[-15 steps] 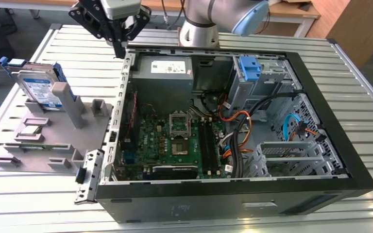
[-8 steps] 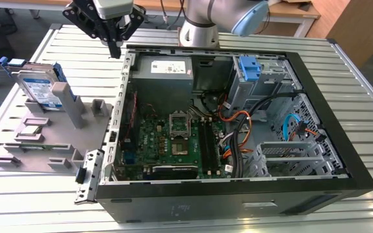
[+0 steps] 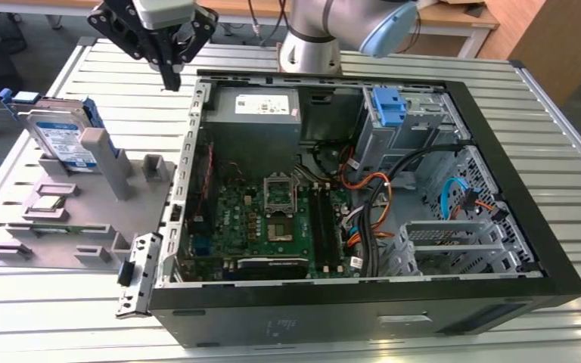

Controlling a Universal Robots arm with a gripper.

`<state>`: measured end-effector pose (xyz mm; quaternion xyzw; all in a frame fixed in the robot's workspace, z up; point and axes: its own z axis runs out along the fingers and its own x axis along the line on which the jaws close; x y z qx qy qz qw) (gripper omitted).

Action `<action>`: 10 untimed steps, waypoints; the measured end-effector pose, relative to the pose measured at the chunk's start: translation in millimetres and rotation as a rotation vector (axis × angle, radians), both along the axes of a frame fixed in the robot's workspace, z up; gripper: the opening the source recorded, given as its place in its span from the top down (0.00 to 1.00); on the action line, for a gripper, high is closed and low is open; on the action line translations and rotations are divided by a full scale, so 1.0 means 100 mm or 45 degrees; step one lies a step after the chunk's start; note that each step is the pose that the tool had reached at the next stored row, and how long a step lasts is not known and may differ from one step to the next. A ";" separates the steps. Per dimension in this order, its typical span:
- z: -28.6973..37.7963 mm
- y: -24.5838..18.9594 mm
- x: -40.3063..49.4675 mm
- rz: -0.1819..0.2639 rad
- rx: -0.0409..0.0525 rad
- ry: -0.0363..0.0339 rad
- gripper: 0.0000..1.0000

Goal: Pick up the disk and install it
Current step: 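Reach for the disk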

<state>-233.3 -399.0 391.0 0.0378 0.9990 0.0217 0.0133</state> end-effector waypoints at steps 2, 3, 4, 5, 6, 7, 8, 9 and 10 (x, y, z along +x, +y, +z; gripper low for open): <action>0.000 0.000 -0.026 0.000 0.000 0.0000 0.89; 0.000 0.000 -0.031 0.000 0.000 0.0000 0.89; 0.000 0.000 -0.032 0.000 0.000 0.0000 0.89; 0.000 0.000 -0.032 0.000 0.000 0.0000 0.89; 0.000 0.000 -0.033 0.000 0.000 0.0000 0.89; 0.000 0.000 -0.034 0.000 0.000 0.0001 0.89; 0.000 0.000 -0.034 0.000 0.000 0.0000 0.89; 0.000 0.000 -0.034 0.000 0.000 0.0000 0.89; 0.000 0.000 -0.034 0.000 0.000 0.0000 0.89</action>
